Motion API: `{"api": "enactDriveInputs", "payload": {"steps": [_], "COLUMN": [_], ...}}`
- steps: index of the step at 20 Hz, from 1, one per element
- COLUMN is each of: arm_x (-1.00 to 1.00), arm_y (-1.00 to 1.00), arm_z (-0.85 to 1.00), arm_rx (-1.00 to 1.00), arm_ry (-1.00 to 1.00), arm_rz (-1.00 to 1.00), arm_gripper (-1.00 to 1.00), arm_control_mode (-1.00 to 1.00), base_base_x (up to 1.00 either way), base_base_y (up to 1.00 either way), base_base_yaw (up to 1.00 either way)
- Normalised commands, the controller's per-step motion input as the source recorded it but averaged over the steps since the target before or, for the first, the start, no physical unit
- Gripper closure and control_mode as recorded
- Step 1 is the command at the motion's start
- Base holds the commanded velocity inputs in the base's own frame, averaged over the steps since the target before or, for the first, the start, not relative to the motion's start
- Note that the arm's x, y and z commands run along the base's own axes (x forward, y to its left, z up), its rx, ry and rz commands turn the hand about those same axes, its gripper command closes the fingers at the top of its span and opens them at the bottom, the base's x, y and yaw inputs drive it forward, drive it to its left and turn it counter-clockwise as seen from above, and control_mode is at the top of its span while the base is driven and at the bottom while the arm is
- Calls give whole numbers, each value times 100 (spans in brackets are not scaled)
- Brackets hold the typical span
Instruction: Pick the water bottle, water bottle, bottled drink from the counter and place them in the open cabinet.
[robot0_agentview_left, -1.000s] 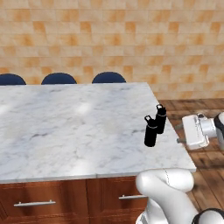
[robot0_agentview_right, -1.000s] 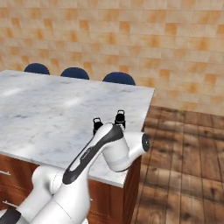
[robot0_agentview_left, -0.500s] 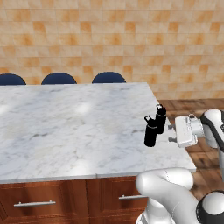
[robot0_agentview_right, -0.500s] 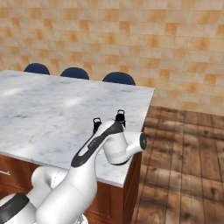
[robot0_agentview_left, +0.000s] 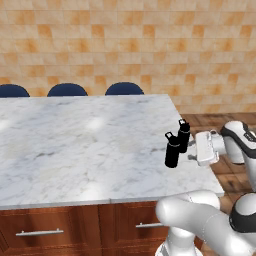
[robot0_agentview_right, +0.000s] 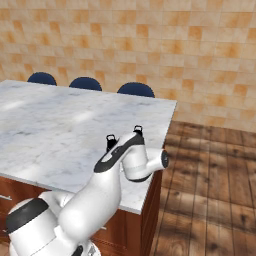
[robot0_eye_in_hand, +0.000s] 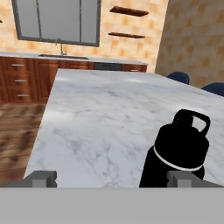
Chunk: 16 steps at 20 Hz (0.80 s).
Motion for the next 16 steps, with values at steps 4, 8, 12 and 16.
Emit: {"api": "enactDriveInputs", "payload": {"steps": [4,8,12,16], "arm_x": [32,36,24,18], "arm_y": [0,0,-3,-3], "arm_z": [-23,-17,-17,-17], "arm_rx": [1,2,3,3], "arm_ry": [0,0,0,0], "arm_rz": [0,0,1,1], "arm_gripper": [-100,-100,-100,-100], "arm_control_mode": [-100,-100,-100,-100], "base_base_x": [0,0,0,0], "base_base_y": [0,0,0,0], "base_base_yaw": [0,0,0,0]}}
